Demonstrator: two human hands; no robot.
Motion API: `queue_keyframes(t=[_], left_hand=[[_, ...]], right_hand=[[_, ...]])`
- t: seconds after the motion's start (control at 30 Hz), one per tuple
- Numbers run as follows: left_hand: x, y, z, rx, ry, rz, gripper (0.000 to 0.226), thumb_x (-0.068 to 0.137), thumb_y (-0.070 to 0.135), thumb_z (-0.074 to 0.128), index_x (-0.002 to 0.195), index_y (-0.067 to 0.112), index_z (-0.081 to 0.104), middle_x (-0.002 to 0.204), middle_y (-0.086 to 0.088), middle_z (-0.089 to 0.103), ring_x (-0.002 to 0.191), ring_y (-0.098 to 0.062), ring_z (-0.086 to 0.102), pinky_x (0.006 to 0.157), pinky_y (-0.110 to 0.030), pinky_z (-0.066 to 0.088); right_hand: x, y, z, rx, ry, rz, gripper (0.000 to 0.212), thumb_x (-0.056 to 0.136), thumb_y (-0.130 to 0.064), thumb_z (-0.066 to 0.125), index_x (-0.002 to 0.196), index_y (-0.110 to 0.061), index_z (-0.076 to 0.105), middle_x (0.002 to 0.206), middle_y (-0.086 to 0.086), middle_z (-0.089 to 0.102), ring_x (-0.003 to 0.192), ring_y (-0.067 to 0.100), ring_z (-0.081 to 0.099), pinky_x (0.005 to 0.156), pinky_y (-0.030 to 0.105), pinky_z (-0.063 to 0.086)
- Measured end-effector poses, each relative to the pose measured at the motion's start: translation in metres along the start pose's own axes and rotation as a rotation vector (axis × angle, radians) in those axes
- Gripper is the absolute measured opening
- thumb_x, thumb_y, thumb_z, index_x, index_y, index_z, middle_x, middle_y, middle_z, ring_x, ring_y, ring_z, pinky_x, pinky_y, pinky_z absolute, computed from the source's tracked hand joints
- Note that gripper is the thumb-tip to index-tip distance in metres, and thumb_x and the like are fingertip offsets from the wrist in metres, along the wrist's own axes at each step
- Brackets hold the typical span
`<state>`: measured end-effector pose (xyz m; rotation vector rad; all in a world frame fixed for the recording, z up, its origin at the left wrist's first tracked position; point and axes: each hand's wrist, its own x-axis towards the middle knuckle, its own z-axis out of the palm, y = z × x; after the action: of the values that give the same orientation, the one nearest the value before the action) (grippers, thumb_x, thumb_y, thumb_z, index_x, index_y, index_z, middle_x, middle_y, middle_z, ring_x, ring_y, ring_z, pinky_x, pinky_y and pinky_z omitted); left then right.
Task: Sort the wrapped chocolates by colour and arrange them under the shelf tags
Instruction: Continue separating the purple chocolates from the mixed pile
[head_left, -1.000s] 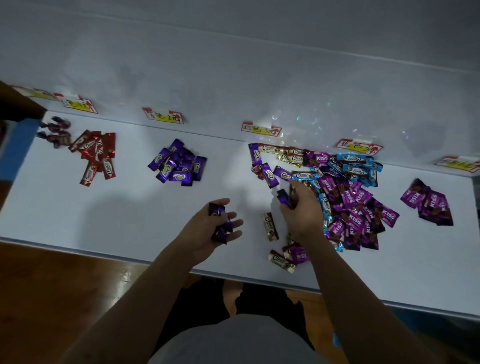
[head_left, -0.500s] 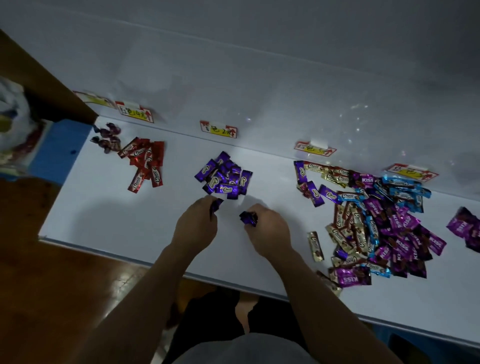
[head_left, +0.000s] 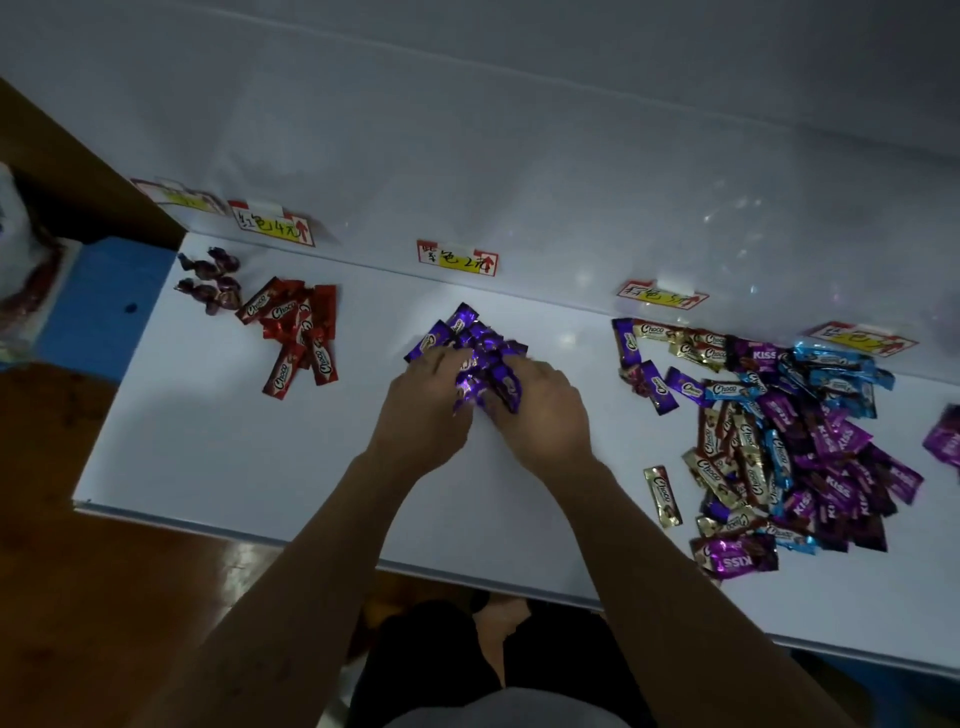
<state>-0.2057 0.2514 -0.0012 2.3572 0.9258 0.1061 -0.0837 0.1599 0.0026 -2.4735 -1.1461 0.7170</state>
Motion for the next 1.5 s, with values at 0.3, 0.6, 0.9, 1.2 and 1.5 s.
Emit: queue_keyframes(t=[0.3,0.6,0.9,1.2,1.5], left_hand=[[-0.034,0.058,-0.001,0.065,-0.153,0.081,0.05,0.083,0.04,0.054,0.126,0.016,0.057,0.121,-0.004,0.06,0.113,-0.028,0.054,0.096,-0.043,0.041],[-0.039,0.149,0.042,0.166,-0.285,0.259,0.04,0.092,0.046,0.048,0.129,0.03,0.051,0.127,0.01,0.056,0.119,-0.013,0.048,0.099,-0.033,0.034],[-0.032,0.211,0.128,0.354,-0.463,0.361,0.045,0.091,0.013,0.051,0.133,0.03,0.05,0.136,0.002,0.05,0.124,-0.022,0.043,0.096,-0.036,0.038],[-0.016,0.245,0.181,0.503,-0.462,0.192,0.044,0.091,0.024,0.051,0.135,0.023,0.044,0.136,-0.016,0.042,0.124,-0.035,0.042,0.099,-0.05,0.04],[-0.024,0.242,0.195,0.424,-0.331,-0.069,0.045,0.086,0.028,0.059,0.124,0.013,0.041,0.121,-0.008,0.056,0.114,-0.027,0.049,0.096,-0.041,0.033]], right_hand=[[-0.079,0.044,-0.043,-0.07,0.021,0.108,0.062,0.089,-0.041,0.06,0.144,-0.023,0.039,0.146,-0.001,0.045,0.132,0.019,0.042,0.11,0.035,0.03],[-0.163,0.134,-0.079,-0.048,0.125,0.406,0.058,0.081,-0.034,0.069,0.134,-0.022,0.051,0.131,0.001,0.057,0.118,0.023,0.052,0.099,0.038,0.043],[-0.192,0.205,-0.083,0.023,0.011,0.529,0.055,0.089,-0.036,0.059,0.14,-0.024,0.043,0.14,-0.001,0.048,0.123,0.018,0.046,0.103,0.034,0.037],[-0.179,0.262,-0.103,0.059,-0.002,0.409,0.053,0.088,-0.037,0.058,0.138,-0.021,0.045,0.136,0.003,0.05,0.121,0.021,0.047,0.102,0.035,0.04],[-0.158,0.28,-0.121,0.028,0.011,0.254,0.053,0.09,-0.035,0.057,0.139,-0.017,0.044,0.134,0.005,0.05,0.122,0.024,0.044,0.103,0.037,0.037]])
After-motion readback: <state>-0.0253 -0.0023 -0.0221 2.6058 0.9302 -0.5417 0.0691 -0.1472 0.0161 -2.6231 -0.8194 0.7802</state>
